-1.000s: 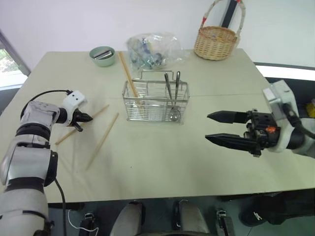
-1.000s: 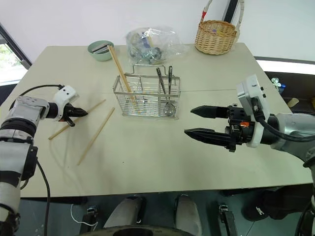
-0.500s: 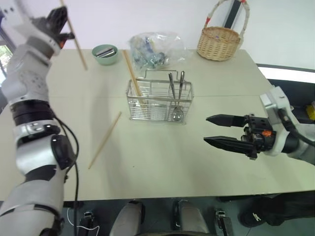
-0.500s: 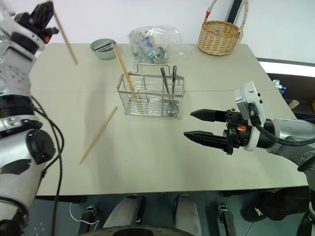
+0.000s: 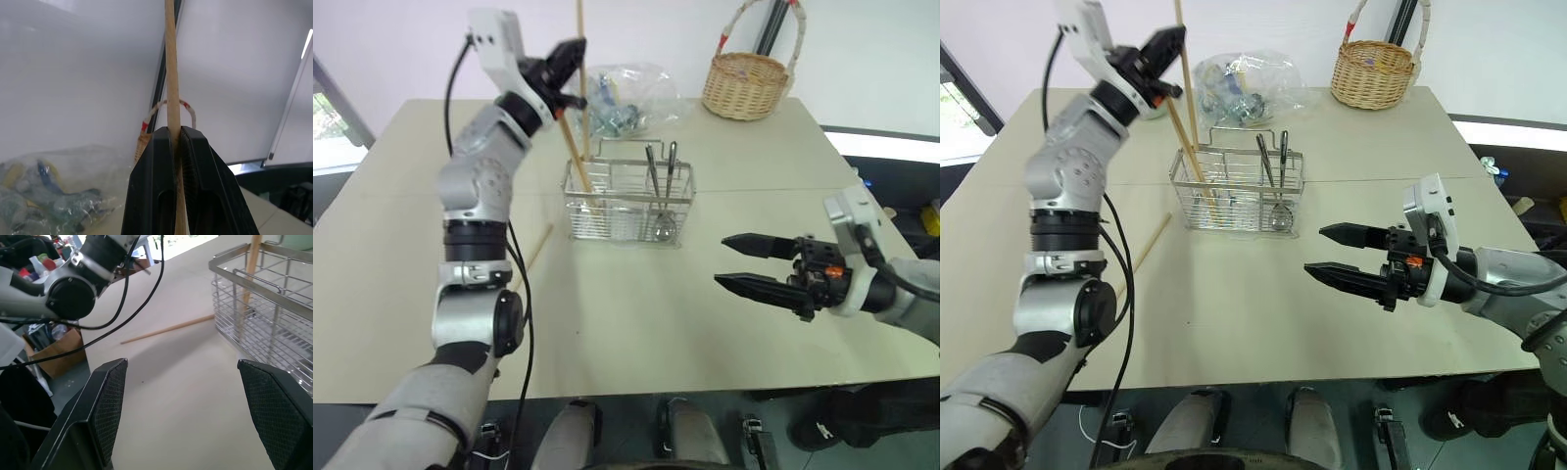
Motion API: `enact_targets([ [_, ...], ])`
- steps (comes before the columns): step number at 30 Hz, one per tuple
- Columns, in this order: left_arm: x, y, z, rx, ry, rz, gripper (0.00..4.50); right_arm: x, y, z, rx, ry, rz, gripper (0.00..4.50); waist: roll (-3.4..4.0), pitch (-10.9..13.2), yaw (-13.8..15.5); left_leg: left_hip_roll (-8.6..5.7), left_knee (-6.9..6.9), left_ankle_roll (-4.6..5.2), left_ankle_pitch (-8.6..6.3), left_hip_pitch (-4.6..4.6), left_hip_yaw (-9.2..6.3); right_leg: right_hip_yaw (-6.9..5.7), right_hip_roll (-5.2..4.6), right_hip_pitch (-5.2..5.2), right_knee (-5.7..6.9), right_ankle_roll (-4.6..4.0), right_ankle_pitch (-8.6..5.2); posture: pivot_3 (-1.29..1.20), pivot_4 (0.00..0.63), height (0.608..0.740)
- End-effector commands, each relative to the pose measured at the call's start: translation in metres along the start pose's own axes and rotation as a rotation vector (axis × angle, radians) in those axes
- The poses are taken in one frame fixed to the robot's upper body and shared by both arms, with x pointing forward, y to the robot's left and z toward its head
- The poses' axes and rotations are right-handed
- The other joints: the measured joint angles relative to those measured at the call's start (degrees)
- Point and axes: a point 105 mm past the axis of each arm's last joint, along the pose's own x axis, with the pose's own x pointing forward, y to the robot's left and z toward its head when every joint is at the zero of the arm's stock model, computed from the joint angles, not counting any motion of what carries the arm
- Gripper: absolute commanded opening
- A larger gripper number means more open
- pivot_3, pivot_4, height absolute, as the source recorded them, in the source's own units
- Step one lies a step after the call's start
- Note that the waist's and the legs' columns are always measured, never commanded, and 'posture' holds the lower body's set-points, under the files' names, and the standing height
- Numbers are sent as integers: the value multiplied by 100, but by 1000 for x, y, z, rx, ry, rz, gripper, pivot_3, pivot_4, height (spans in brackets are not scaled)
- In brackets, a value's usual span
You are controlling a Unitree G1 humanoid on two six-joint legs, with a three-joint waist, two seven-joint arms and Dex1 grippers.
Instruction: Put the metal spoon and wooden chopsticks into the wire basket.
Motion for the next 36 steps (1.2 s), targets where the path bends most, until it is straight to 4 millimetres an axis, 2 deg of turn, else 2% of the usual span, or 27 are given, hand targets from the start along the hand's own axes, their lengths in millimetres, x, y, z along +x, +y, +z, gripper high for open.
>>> enact_targets([
  [1,-1,-14,-1,40,-18,-58,31,-4,3,12,-43,-50,-20,3720,0,0,0,0,0,0,0,0,0,0,0,0,0,0,0,0,150,693],
  [4,-7,-17,-20,21,12,-62,31,-6,0,13,-31,-63,-44,3720,1,0,0,0,-1,1,0,-1,-1,0,0,0,-1,-1,0,0,150,693],
  [6,-9,-16,-24,8,12,-43,772,-6,-1,13,-27,-66,-54,3720,1,0,2,0,1,1,-1,-1,-1,0,0,1,-2,-1,0,0,150,693],
  [7,-10,-16,-25,5,11,-41,975,-6,-1,13,-26,-67,-55,3720,1,0,2,0,1,1,-1,-1,-1,0,0,0,-2,-2,0,0,150,693],
  [13,-12,-22,3,-6,-42,-70,3888,-5,-6,12,-16,-69,-61,3720,1,0,1,0,1,4,-2,-3,-1,0,0,1,-5,-2,0,0,150,693],
  [18,-18,-25,49,150,-25,-126,3888,1,-11,11,-13,-69,-53,3720,2,1,-16,3,0,4,-2,-1,-1,0,4,0,-4,-2,0,0,150,693],
  [20,-22,-14,70,234,23,-118,3888,3,-11,9,-15,-66,-44,3720,8,4,-23,5,-1,4,-2,-3,2,1,9,-6,-1,-2,0,0,150,693],
  [22,-25,2,81,281,96,-76,3888,4,-12,8,-15,-63,-39,3720,18,0,-15,6,-3,4,-2,-1,1,1,12,-5,-1,-2,0,0,150,693],
  [24,-33,27,83,308,246,7,3888,4,-12,7,-15,-61,-34,3720,19,2,-8,5,-3,5,-3,6,2,3,11,3,-3,-2,-1,0,150,693],
  [26,-41,38,83,307,333,33,3888,5,-13,6,-14,-60,-31,3720,28,4,-17,2,-6,7,-4,18,5,3,12,10,-1,0,-2,0,150,693],
  [28,-54,46,69,266,497,63,3888,5,-14,4,-11,-60,-30,3720,27,6,-2,3,-14,9,-5,35,6,5,12,25,-2,3,-4,0,150,693],
  [32,-98,61,30,144,837,200,3888,6,-15,1,-4,-62,-34,3720,31,16,-30,4,-15,11,-7,37,1,7,12,25,-1,6,-8,0,150,693],
  [36,-137,50,-14,-2,1087,251,3888,8,-13,-3,5,-61,-31,3720,34,18,-41,8,-24,11,-7,35,0,8,13,16,1,6,-8,0,150,693],
])
